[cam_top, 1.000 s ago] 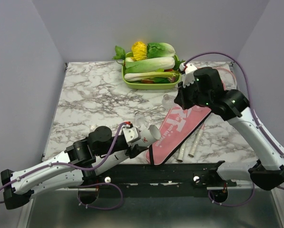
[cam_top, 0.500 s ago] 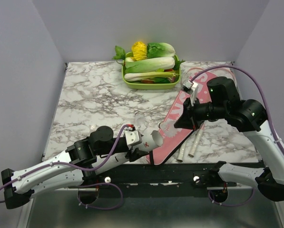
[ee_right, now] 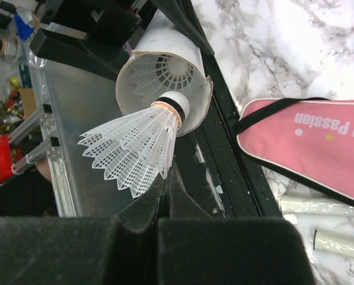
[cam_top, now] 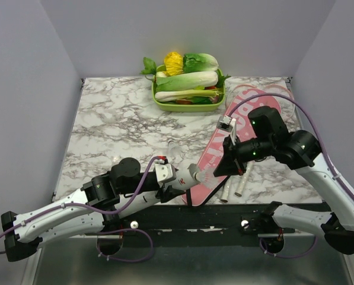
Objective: Pack up the badminton gear
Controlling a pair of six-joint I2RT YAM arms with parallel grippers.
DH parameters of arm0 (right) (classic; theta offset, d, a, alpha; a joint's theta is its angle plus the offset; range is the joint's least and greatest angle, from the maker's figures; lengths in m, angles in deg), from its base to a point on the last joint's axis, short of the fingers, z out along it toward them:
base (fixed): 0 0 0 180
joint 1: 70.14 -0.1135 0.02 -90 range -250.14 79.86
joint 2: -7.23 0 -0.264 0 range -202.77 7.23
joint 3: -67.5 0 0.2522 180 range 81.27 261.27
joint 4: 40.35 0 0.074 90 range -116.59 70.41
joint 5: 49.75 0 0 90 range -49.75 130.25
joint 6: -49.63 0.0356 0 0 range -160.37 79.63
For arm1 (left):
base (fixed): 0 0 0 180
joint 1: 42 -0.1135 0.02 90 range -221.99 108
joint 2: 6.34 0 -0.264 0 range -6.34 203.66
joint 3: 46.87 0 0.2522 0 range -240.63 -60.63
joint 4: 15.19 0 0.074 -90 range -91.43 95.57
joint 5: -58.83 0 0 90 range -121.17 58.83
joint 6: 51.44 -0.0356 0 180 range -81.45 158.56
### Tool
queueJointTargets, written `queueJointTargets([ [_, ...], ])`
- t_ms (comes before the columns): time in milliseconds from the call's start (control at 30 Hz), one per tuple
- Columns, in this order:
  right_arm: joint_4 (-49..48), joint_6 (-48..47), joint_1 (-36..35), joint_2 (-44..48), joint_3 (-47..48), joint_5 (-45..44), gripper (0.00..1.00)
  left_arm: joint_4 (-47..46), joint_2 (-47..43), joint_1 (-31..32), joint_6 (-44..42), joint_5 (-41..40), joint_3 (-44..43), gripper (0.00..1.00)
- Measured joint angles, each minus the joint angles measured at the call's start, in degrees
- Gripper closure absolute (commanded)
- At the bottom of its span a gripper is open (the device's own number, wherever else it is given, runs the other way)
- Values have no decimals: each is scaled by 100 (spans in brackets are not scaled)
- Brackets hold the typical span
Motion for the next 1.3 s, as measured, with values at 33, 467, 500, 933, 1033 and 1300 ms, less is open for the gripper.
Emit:
queueJointTargets([
  [33,-42,31,-52,-9,-94,26,99,0,0,0,0,0,0,100],
  [467,-866,730,-850,-579,-358,-243,99,2,0,0,0,22,0,100],
  [500,-909,774,-898,-643,-358,-284,99,4,-2,0,-2,22,0,100],
  [933,-1346,1290,-1329,-1036,-389,-964,99,22,-66,0,0,17,0,100],
  [1033,-1486,1408,-1427,-1169,-468,-1012,99,87,-59,-11,-44,-35,0,100],
  [1300,-1665,1552,-1547,-1248,-557,-1117,76,188,-22,-31,-133,-155,0,100],
])
